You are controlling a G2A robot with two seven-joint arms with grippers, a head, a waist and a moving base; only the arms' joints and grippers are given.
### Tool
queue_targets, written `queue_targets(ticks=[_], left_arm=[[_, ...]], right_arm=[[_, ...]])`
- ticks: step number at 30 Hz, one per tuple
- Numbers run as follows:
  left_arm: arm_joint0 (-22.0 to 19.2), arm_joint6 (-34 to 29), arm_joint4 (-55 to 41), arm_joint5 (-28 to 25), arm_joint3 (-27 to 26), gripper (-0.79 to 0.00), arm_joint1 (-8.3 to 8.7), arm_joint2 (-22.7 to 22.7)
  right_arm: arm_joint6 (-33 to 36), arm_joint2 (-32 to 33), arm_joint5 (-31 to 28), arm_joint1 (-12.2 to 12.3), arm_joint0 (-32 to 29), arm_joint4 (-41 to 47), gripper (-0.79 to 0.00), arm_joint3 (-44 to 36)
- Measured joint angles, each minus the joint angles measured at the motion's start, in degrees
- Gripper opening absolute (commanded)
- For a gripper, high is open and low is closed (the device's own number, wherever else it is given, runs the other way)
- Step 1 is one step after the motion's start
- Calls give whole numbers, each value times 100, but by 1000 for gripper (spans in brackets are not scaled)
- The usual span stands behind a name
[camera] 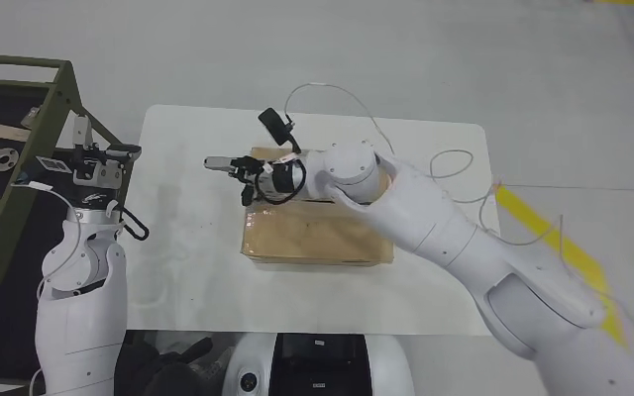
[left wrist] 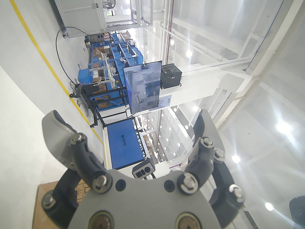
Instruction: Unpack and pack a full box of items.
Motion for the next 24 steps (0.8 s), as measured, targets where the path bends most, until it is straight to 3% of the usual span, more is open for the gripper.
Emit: queue_targets(ticks=[10,24], left_arm=[[0,0,0,0,0,0,0,0],[0,0,0,0,0,0,0,0]], right_arm=[[-88,-17,310,-233,12,-371,0,172],[-163,333,765,-124,-333,-1220,0,-372]])
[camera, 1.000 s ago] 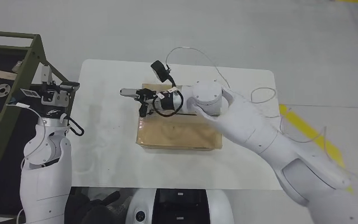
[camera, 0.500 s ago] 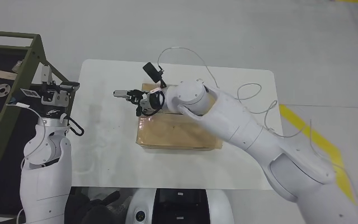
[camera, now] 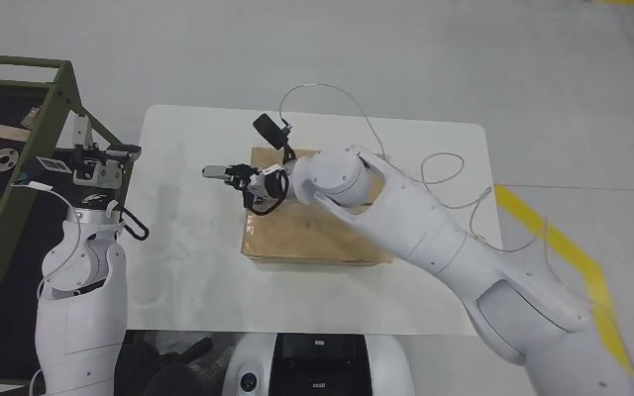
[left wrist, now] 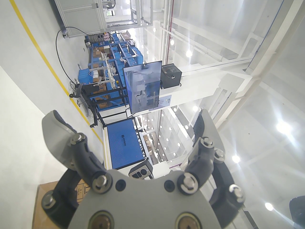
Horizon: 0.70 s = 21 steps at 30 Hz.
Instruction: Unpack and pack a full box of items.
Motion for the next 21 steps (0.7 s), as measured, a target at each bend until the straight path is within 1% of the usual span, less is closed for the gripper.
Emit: queue_targets(ticks=[7,15,21], left_arm=[[0,0,0,0,0,0,0,0],[0,0,0,0,0,0,0,0],[0,0,0,0,0,0,0,0]], right_arm=[[28,249,294,129,-259,-390,0,-358],[53,477,501,226,-524,-767,0,-698],[137,649,569,288,-739,-925,0,-798]])
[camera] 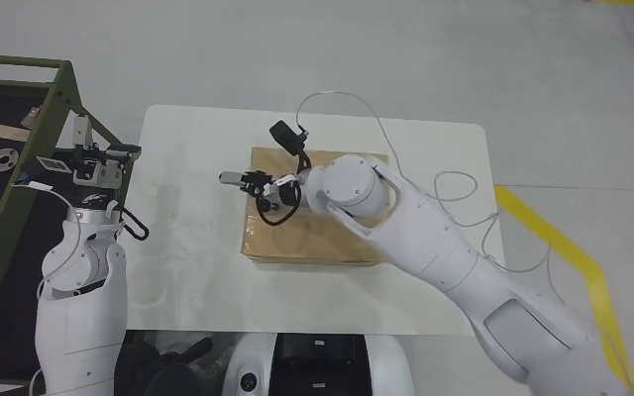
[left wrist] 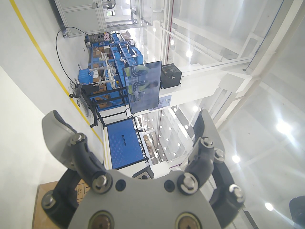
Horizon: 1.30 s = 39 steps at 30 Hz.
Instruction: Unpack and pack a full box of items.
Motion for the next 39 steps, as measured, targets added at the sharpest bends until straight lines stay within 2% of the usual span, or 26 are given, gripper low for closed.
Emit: queue_targets(ticks=[13,29,39], left_arm=[[0,0,0,0,0,0,0,0],[0,0,0,0,0,0,0,0],[0,0,0,0,0,0,0,0]], right_arm=[[81,385,127,121,-378,-325,0,-307],[54,885,559,314,-893,-798,0,-850],[25,1374,813,508,-1438,-1109,0,-1391]])
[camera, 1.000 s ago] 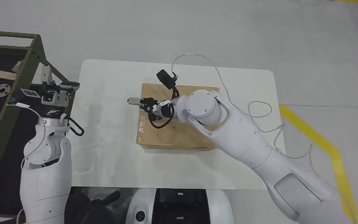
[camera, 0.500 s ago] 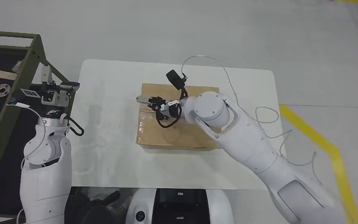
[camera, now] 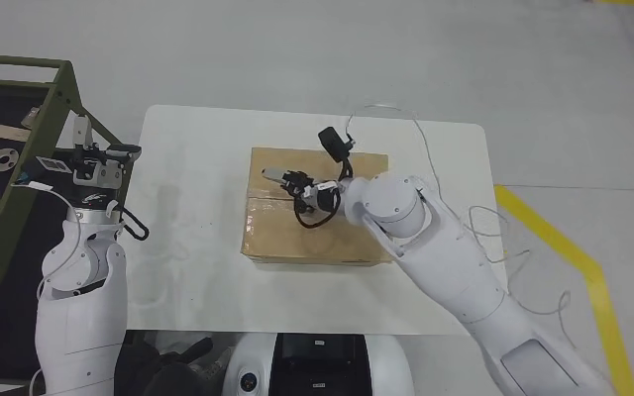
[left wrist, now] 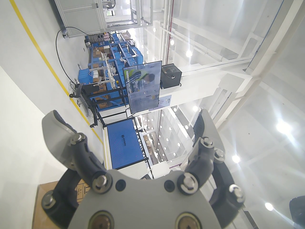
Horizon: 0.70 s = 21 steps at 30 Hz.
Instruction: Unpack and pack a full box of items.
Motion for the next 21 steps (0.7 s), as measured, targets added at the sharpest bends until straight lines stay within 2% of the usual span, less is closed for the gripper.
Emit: queue_targets(ticks=[21], left_arm=[[0,0,0,0,0,0,0,0]], right_arm=[[38,825,468,329,-901,-607,0,-978]])
